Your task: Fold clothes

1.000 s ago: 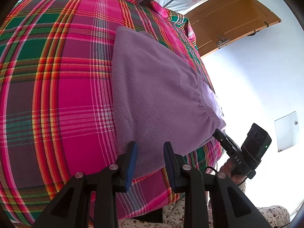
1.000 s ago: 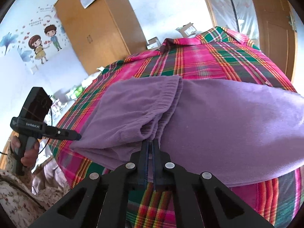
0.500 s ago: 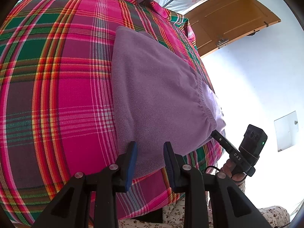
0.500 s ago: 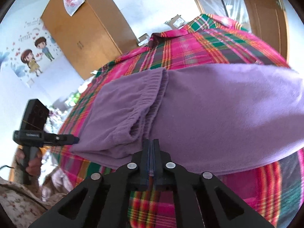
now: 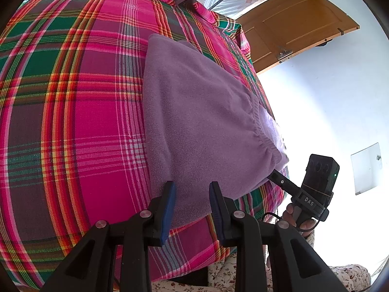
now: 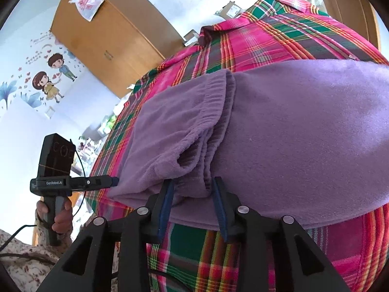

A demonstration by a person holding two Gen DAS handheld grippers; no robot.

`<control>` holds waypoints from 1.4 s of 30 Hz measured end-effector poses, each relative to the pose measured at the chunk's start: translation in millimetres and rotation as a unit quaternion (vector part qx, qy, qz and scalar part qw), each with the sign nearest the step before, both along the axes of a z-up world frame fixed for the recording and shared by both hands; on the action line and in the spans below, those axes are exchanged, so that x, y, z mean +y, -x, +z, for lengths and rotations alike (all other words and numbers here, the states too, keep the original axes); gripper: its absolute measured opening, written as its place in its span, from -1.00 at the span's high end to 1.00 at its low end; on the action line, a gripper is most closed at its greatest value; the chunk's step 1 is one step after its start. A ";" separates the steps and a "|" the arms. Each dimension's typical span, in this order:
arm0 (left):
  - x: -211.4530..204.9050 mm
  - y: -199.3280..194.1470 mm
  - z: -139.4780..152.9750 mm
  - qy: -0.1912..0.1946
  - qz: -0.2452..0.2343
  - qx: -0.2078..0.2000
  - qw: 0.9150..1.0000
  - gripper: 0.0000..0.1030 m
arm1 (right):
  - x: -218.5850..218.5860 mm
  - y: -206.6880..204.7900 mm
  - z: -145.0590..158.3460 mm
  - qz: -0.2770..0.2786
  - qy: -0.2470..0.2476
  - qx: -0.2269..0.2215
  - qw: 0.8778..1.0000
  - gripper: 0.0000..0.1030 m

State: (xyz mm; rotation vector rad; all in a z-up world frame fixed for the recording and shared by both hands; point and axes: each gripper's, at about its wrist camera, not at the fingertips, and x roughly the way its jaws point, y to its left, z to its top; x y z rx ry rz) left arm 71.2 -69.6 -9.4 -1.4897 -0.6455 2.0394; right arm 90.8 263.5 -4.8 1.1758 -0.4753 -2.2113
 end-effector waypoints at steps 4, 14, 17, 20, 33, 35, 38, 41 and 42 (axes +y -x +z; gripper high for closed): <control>0.2 -1.0 -0.3 0.000 0.000 0.000 1.000 0.44 | -0.4 -0.9 -0.7 -0.004 -0.001 -0.002 1.000 0.78; -0.6 -1.6 0.0 -0.002 0.001 -0.002 1.000 0.44 | 11.7 -8.1 7.0 -0.028 -0.003 0.029 0.999 0.95; -0.5 -2.1 0.0 -0.002 0.002 -0.002 1.000 0.44 | 14.6 -8.9 9.0 -0.041 -0.015 0.035 0.998 1.00; -1.0 -1.1 -0.2 -0.004 0.003 -0.002 1.000 0.44 | 19.7 -8.5 9.1 -0.048 -0.022 0.037 0.998 0.99; -0.2 -1.6 0.5 0.002 0.003 0.000 1.000 0.44 | -29.2 -13.6 40.9 -0.003 -0.074 0.128 0.989 0.81; -0.5 -1.9 0.5 0.001 0.003 0.000 1.000 0.44 | -46.5 -10.6 35.8 0.024 -0.099 0.127 0.987 0.81; -0.6 -3.2 0.5 0.001 0.004 0.000 1.000 0.44 | -60.7 -9.9 22.9 0.044 -0.145 0.123 0.981 0.81; -1.7 -3.8 0.0 -0.002 0.002 0.000 1.000 0.44 | -58.7 -16.8 14.2 0.055 -0.165 0.125 0.977 0.81; -1.6 -3.5 -0.5 -0.004 0.002 0.000 1.000 0.44 | -56.2 -18.6 11.9 0.058 -0.166 0.126 0.976 0.82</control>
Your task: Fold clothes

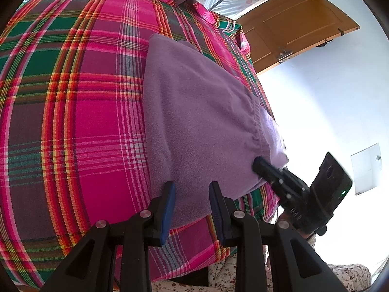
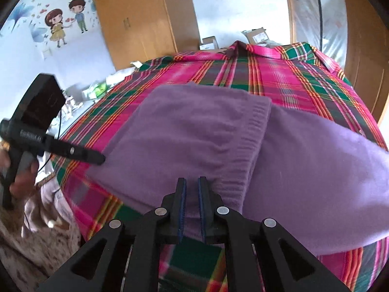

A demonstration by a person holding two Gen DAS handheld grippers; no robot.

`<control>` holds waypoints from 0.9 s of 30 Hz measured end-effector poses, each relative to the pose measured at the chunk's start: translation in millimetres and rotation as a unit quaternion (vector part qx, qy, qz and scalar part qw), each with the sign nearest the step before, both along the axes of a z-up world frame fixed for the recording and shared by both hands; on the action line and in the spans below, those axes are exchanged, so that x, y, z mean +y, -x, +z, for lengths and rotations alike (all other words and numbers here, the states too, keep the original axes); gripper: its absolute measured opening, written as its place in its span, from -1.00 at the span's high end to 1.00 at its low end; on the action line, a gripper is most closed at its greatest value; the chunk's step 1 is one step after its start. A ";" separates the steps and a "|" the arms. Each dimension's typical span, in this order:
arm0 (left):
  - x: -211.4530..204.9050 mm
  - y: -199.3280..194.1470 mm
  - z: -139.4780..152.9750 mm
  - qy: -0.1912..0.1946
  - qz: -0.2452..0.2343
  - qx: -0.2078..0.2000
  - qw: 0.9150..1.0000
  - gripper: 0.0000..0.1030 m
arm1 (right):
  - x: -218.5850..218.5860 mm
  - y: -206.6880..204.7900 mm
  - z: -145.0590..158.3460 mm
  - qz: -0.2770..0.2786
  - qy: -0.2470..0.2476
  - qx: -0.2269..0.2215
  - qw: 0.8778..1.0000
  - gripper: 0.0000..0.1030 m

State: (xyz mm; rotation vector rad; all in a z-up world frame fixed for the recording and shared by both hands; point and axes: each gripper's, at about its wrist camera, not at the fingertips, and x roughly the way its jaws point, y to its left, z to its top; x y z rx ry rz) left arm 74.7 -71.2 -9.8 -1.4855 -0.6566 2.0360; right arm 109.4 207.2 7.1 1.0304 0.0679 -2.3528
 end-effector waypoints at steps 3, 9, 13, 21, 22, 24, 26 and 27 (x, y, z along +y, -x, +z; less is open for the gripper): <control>-1.0 0.4 -0.5 -0.004 -0.002 -0.001 1.000 0.44 | 1.7 -0.9 -4.1 -0.002 0.003 0.004 1.000 0.87; -1.3 -0.5 4.8 0.004 0.000 0.006 1.000 0.44 | -5.3 -1.7 6.0 -0.004 0.000 0.009 1.000 0.82; 6.2 -3.7 12.2 0.021 -0.005 0.029 0.999 0.44 | -21.4 -10.4 20.4 0.028 0.010 0.039 0.999 0.77; 17.8 -10.7 8.9 0.033 -0.038 0.038 0.998 0.43 | -32.5 -4.9 -5.8 0.033 0.001 0.009 0.999 0.77; 17.2 -11.3 9.3 0.033 -0.040 0.038 0.998 0.43 | -30.0 -4.8 -6.2 0.033 0.007 0.008 0.999 0.77; 17.9 -12.2 10.4 0.037 -0.046 0.040 0.997 0.43 | -29.0 -1.9 -4.8 0.031 0.008 0.002 0.999 0.77; 19.1 -13.3 12.1 0.043 -0.053 0.043 0.997 0.43 | -33.9 1.4 0.6 0.030 0.002 0.000 1.000 0.76; 21.3 -14.3 13.3 0.051 -0.059 0.048 0.996 0.43 | -37.3 1.1 3.9 0.034 0.000 0.008 0.999 0.76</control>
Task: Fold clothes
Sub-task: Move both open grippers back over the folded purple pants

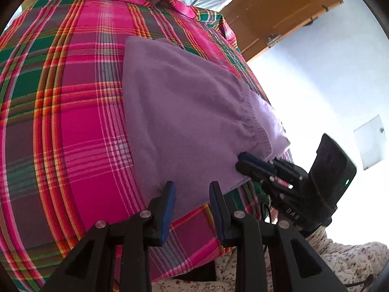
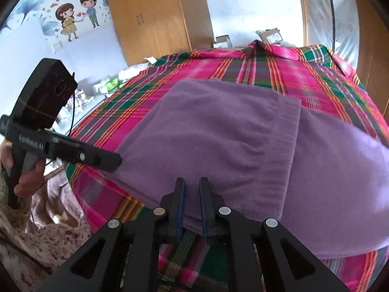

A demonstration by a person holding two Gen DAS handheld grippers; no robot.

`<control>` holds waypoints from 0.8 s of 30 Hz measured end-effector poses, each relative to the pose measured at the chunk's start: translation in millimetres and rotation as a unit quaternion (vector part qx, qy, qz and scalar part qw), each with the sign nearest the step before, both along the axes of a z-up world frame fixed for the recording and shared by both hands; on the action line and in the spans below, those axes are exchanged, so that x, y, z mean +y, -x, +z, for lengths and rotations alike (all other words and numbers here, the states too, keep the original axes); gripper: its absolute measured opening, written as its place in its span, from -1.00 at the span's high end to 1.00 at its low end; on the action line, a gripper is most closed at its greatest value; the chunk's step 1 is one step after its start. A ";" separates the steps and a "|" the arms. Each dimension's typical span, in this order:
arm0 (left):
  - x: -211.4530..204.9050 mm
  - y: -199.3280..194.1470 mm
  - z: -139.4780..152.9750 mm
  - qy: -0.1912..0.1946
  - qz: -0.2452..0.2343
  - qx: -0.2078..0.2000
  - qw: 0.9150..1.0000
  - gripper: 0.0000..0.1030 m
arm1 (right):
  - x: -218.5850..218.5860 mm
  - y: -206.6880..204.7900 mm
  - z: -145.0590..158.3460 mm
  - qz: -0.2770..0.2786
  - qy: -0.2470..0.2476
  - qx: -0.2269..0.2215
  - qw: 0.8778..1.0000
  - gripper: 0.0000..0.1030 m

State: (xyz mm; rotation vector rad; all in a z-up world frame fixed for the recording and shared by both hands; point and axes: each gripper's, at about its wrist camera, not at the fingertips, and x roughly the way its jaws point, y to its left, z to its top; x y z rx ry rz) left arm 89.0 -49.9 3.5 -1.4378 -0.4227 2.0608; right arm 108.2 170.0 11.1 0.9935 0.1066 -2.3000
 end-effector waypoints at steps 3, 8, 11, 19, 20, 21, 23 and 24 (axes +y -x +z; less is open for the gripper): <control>2.9 -4.2 1.5 0.013 -0.009 0.010 1.000 0.43 | -14.2 4.5 6.4 0.013 -0.003 0.011 1.000 0.76; -2.4 -7.5 2.2 0.004 -0.020 0.013 1.000 0.43 | -22.5 16.6 -6.4 0.011 -0.018 -0.031 0.999 0.76; -5.4 2.5 6.0 0.007 -0.018 0.017 1.000 0.43 | -16.7 21.2 4.7 0.011 -0.016 -0.028 0.999 0.76; -1.1 55.3 16.6 0.004 -0.002 0.031 1.000 0.43 | -7.5 69.6 42.6 -0.037 -0.043 0.023 0.998 0.76; 0.9 61.8 17.3 0.005 0.000 0.031 1.000 0.43 | -12.2 76.2 41.8 -0.030 -0.054 0.022 0.998 0.76; 2.7 69.0 17.1 0.004 0.002 0.030 1.000 0.43 | -17.8 82.1 39.4 -0.021 -0.065 0.021 0.997 0.76; 6.4 81.8 16.2 0.006 0.007 0.025 1.000 0.43 | -29.0 90.3 32.5 -0.009 -0.086 0.018 0.996 0.76; 8.2 88.6 15.5 0.004 0.008 0.023 1.000 0.43 | -35.0 93.6 28.3 -0.001 -0.097 0.016 0.995 0.76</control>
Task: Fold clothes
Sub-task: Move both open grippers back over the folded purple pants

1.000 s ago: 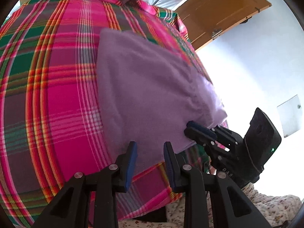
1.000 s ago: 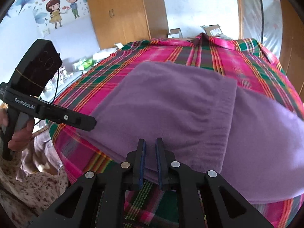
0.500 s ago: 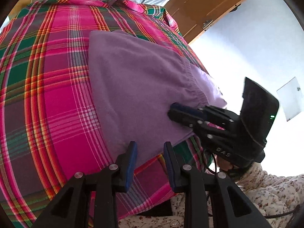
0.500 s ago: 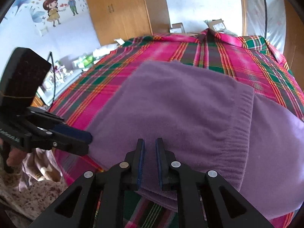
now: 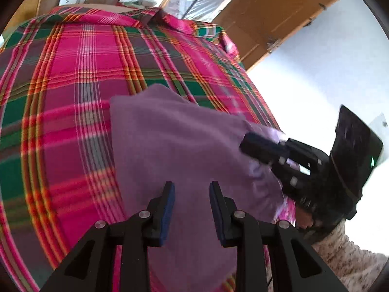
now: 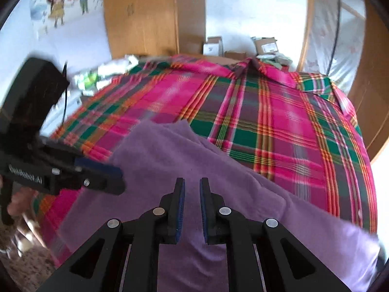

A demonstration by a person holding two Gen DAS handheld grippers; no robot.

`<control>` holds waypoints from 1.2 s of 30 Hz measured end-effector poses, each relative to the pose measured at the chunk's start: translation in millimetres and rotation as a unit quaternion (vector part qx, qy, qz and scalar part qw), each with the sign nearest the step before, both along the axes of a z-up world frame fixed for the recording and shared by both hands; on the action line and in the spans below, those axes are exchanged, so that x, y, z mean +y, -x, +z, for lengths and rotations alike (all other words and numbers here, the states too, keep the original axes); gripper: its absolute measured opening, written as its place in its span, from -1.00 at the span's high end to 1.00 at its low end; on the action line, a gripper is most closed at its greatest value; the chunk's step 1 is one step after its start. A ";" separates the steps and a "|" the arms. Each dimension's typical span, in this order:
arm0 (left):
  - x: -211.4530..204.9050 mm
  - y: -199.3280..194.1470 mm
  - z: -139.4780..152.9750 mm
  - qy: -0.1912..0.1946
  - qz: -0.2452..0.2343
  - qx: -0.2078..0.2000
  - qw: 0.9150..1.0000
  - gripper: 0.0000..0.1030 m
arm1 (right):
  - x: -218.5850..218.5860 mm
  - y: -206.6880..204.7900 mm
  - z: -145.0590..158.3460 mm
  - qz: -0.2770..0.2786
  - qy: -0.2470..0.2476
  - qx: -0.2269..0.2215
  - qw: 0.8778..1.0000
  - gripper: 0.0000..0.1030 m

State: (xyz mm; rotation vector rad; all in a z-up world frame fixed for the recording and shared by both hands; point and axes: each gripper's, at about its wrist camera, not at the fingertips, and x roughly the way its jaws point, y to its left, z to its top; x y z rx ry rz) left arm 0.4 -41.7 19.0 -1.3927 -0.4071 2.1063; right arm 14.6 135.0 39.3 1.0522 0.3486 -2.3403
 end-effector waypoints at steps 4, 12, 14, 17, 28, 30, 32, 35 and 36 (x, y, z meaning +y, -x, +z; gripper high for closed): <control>0.2 21.4 -2.7 -0.007 0.010 -0.007 1.000 0.43 | -13.1 12.4 -15.0 0.006 -0.049 0.005 0.999 0.76; -5.3 42.1 -13.4 -0.041 0.033 -0.025 0.998 0.51 | 12.6 37.9 -18.7 -0.033 -0.021 -0.019 0.999 0.82; -11.5 43.3 -12.9 -0.047 0.043 -0.027 0.998 0.55 | 18.1 39.9 -16.3 -0.055 -0.031 -0.008 0.998 0.82; -18.9 47.5 -11.7 -0.050 0.061 -0.021 0.997 0.55 | 27.4 47.0 -17.9 -0.065 -0.017 -0.019 0.998 0.82; -28.1 56.6 -21.2 -0.073 0.083 -0.036 0.993 0.56 | 28.0 50.4 -24.1 -0.068 -0.009 -0.022 0.997 0.82; -32.1 55.9 -20.2 -0.076 0.084 -0.041 0.993 0.56 | 27.9 50.7 -22.7 -0.070 -0.010 -0.023 0.997 0.82; -35.1 53.2 -17.9 -0.076 0.088 -0.039 0.992 0.56 | 29.3 42.1 -14.8 -0.076 -0.006 -0.009 0.997 0.78; -40.4 47.0 -13.0 -0.069 0.093 -0.030 0.993 0.52 | 31.3 25.0 -0.7 -0.082 0.005 0.018 0.996 0.76; -42.9 43.7 -11.8 -0.067 0.096 -0.029 0.993 0.51 | 31.9 17.7 3.5 -0.079 0.012 0.022 0.997 0.76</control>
